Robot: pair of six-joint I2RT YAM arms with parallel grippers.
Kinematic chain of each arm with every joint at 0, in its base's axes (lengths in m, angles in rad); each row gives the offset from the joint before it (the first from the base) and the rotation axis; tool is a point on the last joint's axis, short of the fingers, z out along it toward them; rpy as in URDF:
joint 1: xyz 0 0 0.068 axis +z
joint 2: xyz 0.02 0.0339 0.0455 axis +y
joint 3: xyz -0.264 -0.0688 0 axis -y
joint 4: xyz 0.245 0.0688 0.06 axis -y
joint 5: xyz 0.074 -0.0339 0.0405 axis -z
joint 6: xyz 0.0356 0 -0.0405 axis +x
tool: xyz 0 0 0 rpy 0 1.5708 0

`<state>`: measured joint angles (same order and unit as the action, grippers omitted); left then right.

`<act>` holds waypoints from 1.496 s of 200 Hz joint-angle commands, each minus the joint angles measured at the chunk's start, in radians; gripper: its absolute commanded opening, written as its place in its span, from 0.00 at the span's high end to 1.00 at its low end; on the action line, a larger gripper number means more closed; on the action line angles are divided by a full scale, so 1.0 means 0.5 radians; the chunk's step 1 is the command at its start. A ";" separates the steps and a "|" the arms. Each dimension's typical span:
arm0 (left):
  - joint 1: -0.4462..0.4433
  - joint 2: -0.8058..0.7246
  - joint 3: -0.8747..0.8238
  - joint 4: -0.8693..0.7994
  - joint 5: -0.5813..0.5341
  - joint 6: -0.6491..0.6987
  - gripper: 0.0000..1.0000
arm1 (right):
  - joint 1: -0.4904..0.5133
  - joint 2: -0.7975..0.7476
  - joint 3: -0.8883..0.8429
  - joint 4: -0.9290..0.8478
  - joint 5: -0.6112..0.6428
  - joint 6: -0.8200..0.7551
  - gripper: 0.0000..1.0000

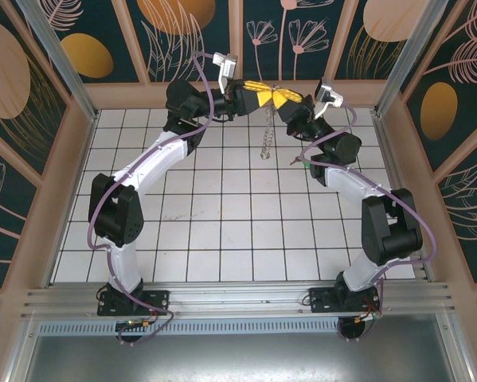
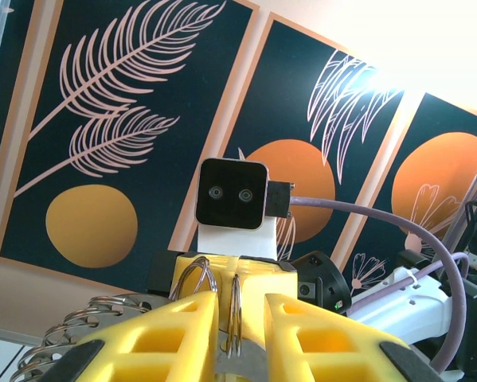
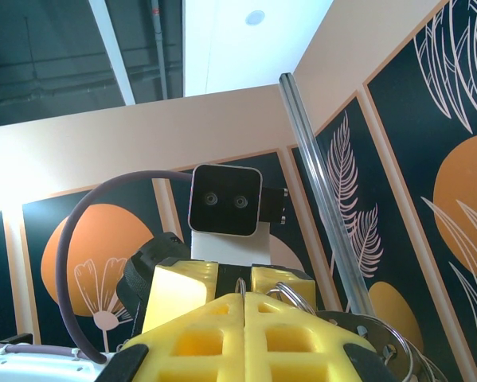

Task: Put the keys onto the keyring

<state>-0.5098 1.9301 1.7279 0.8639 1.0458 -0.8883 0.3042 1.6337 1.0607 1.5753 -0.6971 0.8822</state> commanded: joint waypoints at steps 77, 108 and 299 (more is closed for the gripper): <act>-0.011 0.001 -0.010 0.009 0.031 0.074 0.73 | 0.004 -0.021 0.050 0.286 0.057 0.023 1.00; -0.011 0.005 -0.013 0.011 0.029 0.080 0.76 | -0.001 -0.020 0.048 0.286 0.057 0.022 1.00; -0.017 0.060 0.063 0.058 0.017 0.031 0.74 | 0.011 0.006 0.070 0.286 -0.005 0.050 1.00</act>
<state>-0.5110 1.9461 1.7298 0.8566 1.0477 -0.8661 0.3038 1.6375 1.0607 1.5749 -0.6827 0.8940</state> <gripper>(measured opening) 0.243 0.049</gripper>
